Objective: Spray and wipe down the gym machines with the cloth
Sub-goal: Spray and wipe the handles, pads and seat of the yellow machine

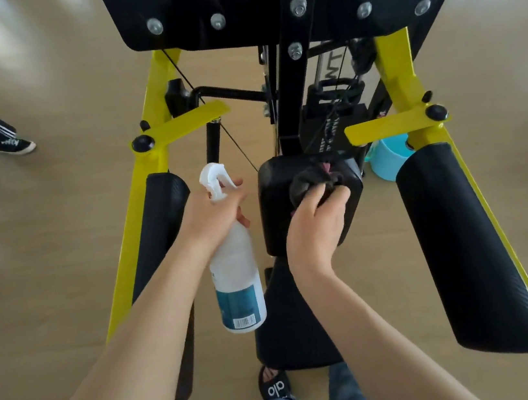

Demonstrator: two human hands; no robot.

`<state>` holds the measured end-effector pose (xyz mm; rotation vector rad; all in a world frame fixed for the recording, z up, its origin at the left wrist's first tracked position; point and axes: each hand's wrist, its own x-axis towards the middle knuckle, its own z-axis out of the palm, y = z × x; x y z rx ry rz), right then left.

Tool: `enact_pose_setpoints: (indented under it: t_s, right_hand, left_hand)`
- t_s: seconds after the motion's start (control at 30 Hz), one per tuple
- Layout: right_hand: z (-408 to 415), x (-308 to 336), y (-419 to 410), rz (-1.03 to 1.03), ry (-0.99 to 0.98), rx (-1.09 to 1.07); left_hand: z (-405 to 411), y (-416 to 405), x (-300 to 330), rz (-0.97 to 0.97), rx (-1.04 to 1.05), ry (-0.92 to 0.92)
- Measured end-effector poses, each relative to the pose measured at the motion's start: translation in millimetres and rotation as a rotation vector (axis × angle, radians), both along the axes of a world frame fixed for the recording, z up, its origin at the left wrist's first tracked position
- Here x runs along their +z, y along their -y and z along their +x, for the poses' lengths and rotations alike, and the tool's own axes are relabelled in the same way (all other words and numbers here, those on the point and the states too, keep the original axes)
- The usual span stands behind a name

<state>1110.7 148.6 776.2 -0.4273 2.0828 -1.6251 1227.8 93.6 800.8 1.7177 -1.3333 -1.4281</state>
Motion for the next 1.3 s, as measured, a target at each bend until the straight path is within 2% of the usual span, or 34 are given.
enact_pose_setpoints:
  t_s: [0.13,0.2,0.27,0.4,0.67,0.83,0.93,1.0,1.07,1.13,1.3]
  right_hand:
    - [-31,-6,9,-0.059,-0.842,0.175]
    - [-44,-8,19,0.032,-1.226,0.435]
    - [-55,-9,26,0.092,-1.438,0.699]
    - [-66,-13,35,0.151,-1.723,0.969]
    - [-65,-60,25,0.176,-2.667,1.203]
    - [-47,-100,21,0.322,-2.883,1.397]
    - [-39,-104,23,0.351,-2.889,1.488]
    - [-41,-95,25,0.305,-2.806,1.52]
    - [-50,-82,24,0.236,-2.63,1.507]
    - [-67,-66,23,0.083,-2.517,1.466]
    - [-124,-26,22,-0.16,-2.404,1.34]
  left_hand:
    - [15,8,1,-0.037,0.049,-0.029]
    - [18,11,2,-0.041,0.067,-0.043]
    - [21,13,2,-0.039,0.095,-0.045]
    - [20,16,-1,-0.035,0.1,-0.045]
    - [12,19,-17,0.039,0.095,-0.054]
    - [10,13,-23,0.071,0.11,-0.048]
    - [10,7,-24,0.073,0.107,-0.061]
    - [11,3,-25,0.073,0.109,-0.058]
    - [10,1,-25,0.062,0.104,-0.042]
    - [8,0,-23,0.035,0.084,-0.004]
    - [-6,2,-8,-0.055,0.045,0.064]
